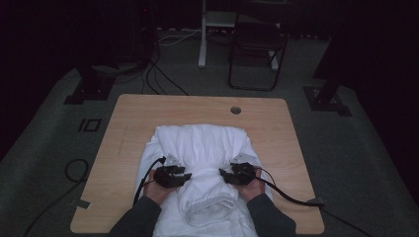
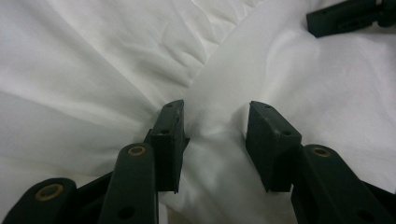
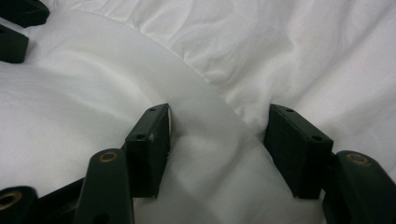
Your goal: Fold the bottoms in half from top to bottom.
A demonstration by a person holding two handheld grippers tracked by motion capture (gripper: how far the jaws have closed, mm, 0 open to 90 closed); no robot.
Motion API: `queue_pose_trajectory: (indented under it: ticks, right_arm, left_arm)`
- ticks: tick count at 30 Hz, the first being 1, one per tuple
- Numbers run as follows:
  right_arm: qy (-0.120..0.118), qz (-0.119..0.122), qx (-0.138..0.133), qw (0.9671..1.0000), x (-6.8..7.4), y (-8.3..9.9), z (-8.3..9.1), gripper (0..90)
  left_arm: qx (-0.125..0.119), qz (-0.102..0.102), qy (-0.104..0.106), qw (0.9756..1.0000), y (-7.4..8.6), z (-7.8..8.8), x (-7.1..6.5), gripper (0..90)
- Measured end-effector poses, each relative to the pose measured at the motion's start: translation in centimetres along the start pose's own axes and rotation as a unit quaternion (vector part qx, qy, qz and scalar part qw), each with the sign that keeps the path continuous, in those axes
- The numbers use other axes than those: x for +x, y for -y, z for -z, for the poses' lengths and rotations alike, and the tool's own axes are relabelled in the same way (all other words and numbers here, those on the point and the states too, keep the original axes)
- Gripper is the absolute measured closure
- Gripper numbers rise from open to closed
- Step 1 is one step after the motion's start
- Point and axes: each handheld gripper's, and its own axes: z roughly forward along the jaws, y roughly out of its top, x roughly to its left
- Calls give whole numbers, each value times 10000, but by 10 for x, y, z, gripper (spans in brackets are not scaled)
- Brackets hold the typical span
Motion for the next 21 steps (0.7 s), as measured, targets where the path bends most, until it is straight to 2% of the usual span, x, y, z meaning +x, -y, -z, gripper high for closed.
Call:
queue_pose_trajectory:
  ticks: [1,3,4,6,7,9,10,12,14,16,18,21]
  right_arm:
    - [-15,25,5,10000,1,1,1,401]
    - [-26,26,-3,10000,2,1,1,402]
    - [-34,25,-7,10000,1,1,1,403]
    - [-34,23,-8,10000,1,1,1,403]
    - [-34,21,-11,10000,1,1,1,403]
    - [-36,14,-31,10000,1,2,1,403]
    - [-37,6,-27,10000,1,2,1,403]
    - [-39,8,-35,10000,1,2,1,403]
    - [-46,7,-43,10000,1,2,1,403]
    - [-48,-12,-40,10000,1,2,1,403]
    - [-50,-1,-41,10000,1,2,1,403]
    - [-53,-5,-45,10000,1,2,1,403]
  left_arm:
    - [65,-71,-1,10000,-3,5,-1,570]
    - [-9,-171,-152,9997,-10,13,1,556]
    - [-110,-257,-350,9990,-16,19,5,539]
    - [-380,-257,-786,9958,-31,28,18,475]
    - [-519,-215,-998,9934,-39,32,28,462]
    - [-751,-55,-1560,9849,-53,36,48,401]
    - [-835,92,-1670,9824,-59,35,60,381]
    - [-903,375,-1753,9797,-69,30,83,356]
    - [-728,573,-1957,9763,-74,16,105,338]
    - [-575,722,-2041,9746,-74,4,119,327]
    - [-405,901,-2049,9738,-70,-7,132,310]
    - [-155,1154,-1921,9744,-61,-20,144,276]
